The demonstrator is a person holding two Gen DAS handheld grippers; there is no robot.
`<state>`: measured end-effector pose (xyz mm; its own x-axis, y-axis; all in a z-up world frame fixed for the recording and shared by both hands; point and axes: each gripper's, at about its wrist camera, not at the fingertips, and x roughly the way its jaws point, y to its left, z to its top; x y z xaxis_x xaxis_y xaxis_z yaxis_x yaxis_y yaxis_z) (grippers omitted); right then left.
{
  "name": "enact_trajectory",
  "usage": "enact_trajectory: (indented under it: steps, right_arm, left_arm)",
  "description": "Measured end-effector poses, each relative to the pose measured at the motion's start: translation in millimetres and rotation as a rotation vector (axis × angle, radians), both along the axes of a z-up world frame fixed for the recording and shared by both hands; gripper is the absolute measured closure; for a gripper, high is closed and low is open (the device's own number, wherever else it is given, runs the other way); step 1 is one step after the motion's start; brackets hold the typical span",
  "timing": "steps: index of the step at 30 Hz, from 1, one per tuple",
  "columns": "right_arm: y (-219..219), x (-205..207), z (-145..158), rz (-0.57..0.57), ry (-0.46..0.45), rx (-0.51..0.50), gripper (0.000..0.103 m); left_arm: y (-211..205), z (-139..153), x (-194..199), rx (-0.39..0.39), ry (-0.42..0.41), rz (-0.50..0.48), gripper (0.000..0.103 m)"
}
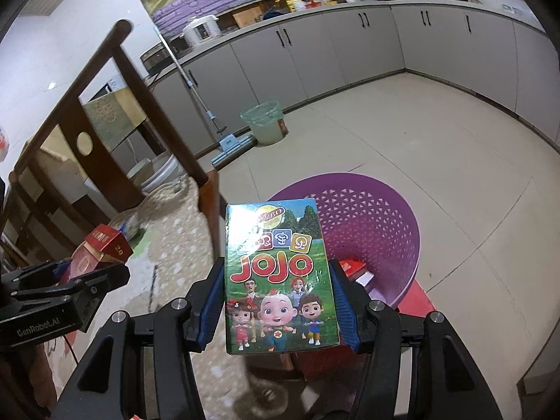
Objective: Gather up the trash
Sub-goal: 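Carry the cigarette pack and JOJO box over the purple basket with both tools, then open both tools to drop the cigarette pack and JOJO box into the basket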
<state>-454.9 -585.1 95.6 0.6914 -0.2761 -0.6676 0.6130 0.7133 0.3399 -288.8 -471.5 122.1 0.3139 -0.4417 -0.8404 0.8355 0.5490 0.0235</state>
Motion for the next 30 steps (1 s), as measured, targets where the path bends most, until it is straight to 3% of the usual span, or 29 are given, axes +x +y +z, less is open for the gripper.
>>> enact_trajectory:
  steps: [17,30]
  right_arm:
    - [-67.0,1.0,-17.3,-0.19,-0.044,-0.009,0.043]
    - [-88.6,-7.3,-40.9,-0.251,0.032,0.053,0.043]
  left_arm:
    - [-92.9,-28.0,0.3,-0.003,-0.041,-0.102,0.046]
    - [-140.4,-69.7,14.4,0.032,0.079,-0.106,0.046]
